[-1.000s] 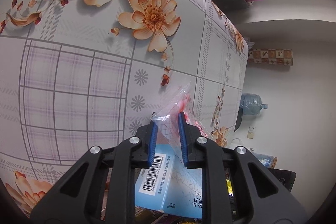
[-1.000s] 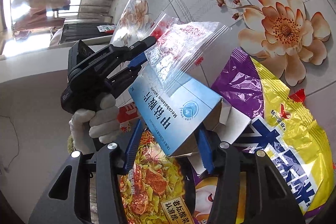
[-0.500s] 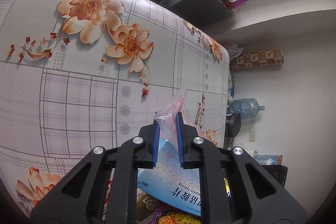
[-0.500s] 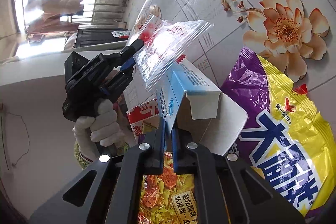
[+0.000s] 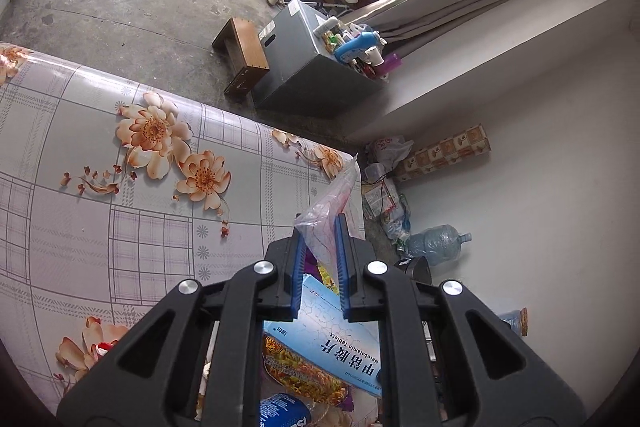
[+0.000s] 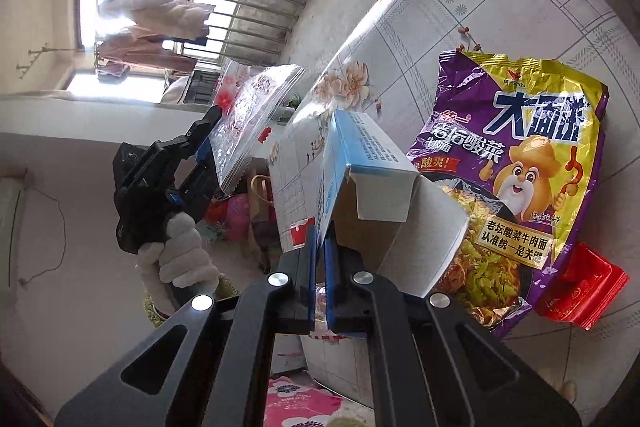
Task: Collect trash
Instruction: 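Carry the bag and box to the blue wastebasket with the left tool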
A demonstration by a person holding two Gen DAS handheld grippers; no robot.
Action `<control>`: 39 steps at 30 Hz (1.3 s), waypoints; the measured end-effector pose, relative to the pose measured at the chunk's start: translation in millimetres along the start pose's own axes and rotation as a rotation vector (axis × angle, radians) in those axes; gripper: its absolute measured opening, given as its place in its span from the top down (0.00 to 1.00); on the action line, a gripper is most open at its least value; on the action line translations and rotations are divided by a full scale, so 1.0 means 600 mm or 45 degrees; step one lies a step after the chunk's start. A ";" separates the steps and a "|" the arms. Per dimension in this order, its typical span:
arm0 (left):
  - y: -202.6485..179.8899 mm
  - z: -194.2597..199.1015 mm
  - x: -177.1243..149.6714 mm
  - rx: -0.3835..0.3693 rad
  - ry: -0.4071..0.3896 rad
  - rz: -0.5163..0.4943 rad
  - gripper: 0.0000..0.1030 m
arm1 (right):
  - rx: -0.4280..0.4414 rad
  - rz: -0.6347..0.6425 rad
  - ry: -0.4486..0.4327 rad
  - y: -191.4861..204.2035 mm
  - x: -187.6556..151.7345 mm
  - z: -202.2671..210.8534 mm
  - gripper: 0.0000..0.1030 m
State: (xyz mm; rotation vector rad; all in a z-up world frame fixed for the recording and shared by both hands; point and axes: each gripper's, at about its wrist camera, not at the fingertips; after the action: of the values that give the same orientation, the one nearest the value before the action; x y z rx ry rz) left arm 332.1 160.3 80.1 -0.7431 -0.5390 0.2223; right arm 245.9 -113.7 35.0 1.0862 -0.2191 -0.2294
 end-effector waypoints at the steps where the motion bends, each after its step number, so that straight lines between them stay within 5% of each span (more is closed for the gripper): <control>1: -0.006 0.009 0.000 -0.008 -0.015 -0.007 0.88 | 0.013 0.004 -0.022 0.001 -0.002 0.013 0.96; 9: -0.062 0.043 -0.020 -0.055 -0.054 -0.084 0.88 | 0.116 -0.021 -0.217 -0.028 -0.028 0.128 0.96; 19: -0.176 -0.015 -0.078 -0.119 0.056 -0.268 0.88 | 0.166 -0.157 -0.590 -0.129 -0.096 0.312 0.96; 29: -0.372 -0.184 -0.218 -0.162 0.312 -0.572 0.88 | -0.031 -0.325 -1.026 -0.273 -0.215 0.499 0.96; 39: -0.548 -0.422 -0.441 -0.128 0.614 -0.877 0.88 | -0.286 -0.556 -1.156 -0.426 -0.256 0.564 0.96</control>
State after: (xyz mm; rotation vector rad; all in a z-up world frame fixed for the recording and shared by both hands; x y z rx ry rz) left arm 247.4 -323.6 52.0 -0.6396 -0.3180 -0.6157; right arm -17.4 -469.4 -50.6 0.7319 -0.7458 -1.1160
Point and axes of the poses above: each gripper's, at about its wrist camera, not at the fingertips, and z roughly against the way its jaws point, y to its left, x to its top, and after that the axes turned 3 degrees about x, right-handed
